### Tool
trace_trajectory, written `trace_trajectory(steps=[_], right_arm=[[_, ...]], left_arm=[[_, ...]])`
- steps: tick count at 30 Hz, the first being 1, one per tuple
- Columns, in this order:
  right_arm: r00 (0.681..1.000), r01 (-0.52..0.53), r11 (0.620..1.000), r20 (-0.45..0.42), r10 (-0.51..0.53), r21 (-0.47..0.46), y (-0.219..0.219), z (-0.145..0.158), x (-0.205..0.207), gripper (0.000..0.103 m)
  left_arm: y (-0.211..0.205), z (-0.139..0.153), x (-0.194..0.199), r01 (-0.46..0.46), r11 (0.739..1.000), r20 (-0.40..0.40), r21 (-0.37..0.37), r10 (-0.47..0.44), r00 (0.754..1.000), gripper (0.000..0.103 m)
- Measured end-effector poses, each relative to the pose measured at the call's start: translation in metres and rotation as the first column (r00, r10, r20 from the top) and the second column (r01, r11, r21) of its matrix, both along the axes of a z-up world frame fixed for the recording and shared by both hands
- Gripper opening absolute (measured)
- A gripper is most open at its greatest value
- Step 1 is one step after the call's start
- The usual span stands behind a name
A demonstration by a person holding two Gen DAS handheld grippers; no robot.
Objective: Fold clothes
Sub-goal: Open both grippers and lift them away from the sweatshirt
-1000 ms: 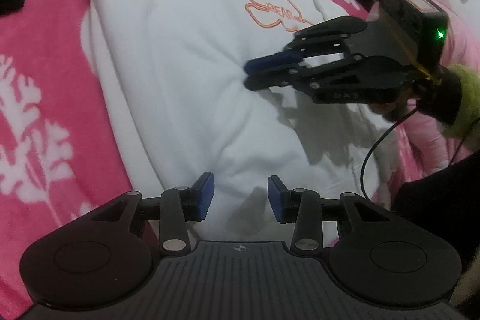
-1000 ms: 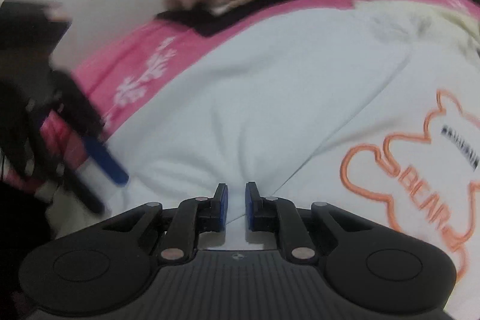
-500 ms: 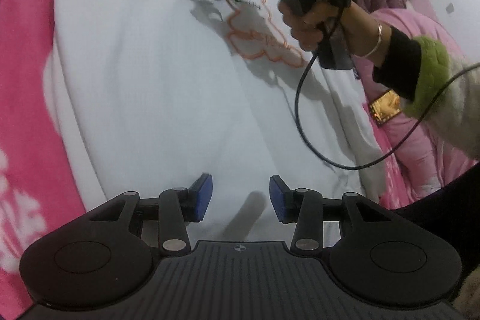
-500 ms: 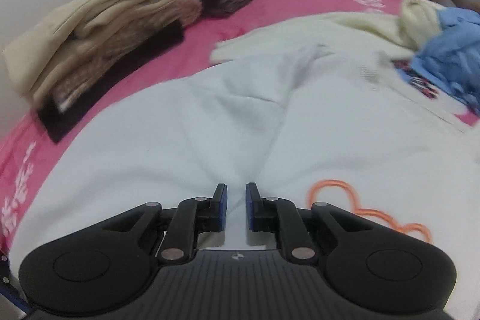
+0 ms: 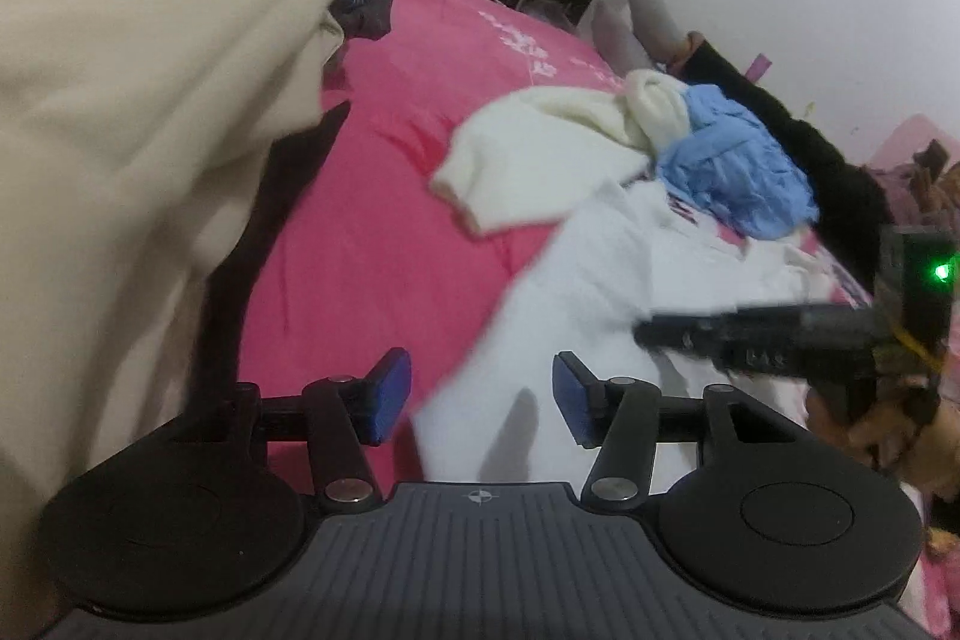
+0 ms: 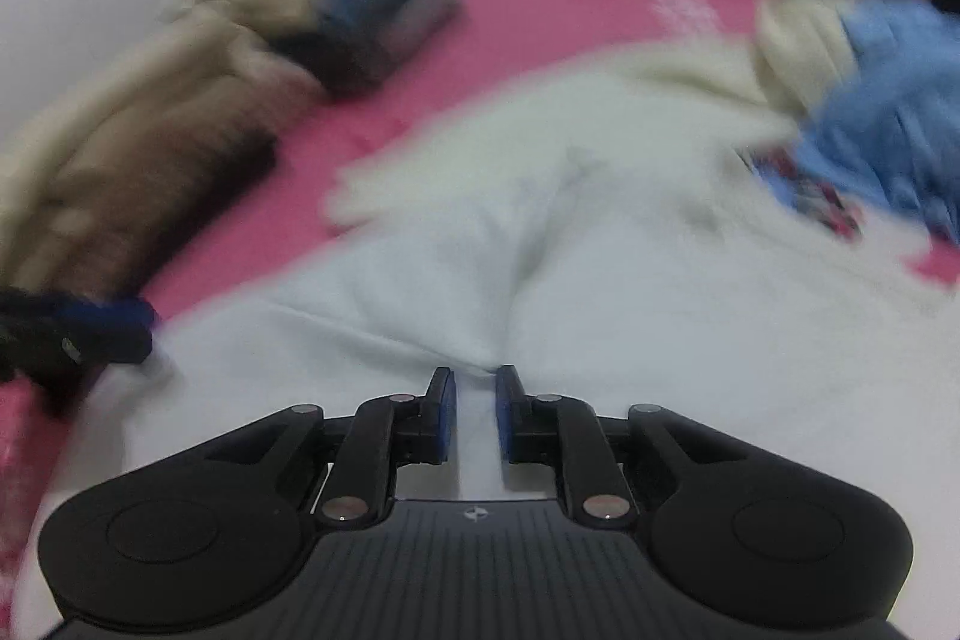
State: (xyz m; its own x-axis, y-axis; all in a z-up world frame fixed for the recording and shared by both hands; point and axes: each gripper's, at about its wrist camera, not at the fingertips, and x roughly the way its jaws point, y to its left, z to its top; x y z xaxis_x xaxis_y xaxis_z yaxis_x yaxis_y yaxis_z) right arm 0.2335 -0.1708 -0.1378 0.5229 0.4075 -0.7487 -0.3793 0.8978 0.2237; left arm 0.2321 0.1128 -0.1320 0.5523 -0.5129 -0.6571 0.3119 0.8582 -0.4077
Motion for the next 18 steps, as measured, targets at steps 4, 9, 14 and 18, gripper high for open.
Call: trace_trajectory(steps=[4,9,14,18], right_arm=[[1.000,0.008,0.999,0.020,-0.009,0.047,-0.011,0.016,0.001,0.018],[0.996,0.086,0.983,0.006,-0.088,0.160,-0.025,0.038,0.026,0.018],[0.951,0.225,0.946,-0.263,-0.161,0.235,-0.025,0.055,0.101,0.031],[0.920,0.217,0.973,-0.349,-0.176,0.083,0.006,0.066,0.142,0.033]], left_arm=[[0.002,-0.009,0.025,0.008,0.998,-0.052,-0.069,-0.012,0.999,0.053],[0.000,-0.021,0.039,0.008,0.987,-0.093,-0.161,-0.023,0.995,0.046],[-0.010,-0.025,0.032,0.077,0.986,-0.073,-0.151,-0.089,0.993,0.040],[-0.014,-0.027,0.026,0.074,0.988,-0.048,-0.138,-0.081,0.996,0.020]])
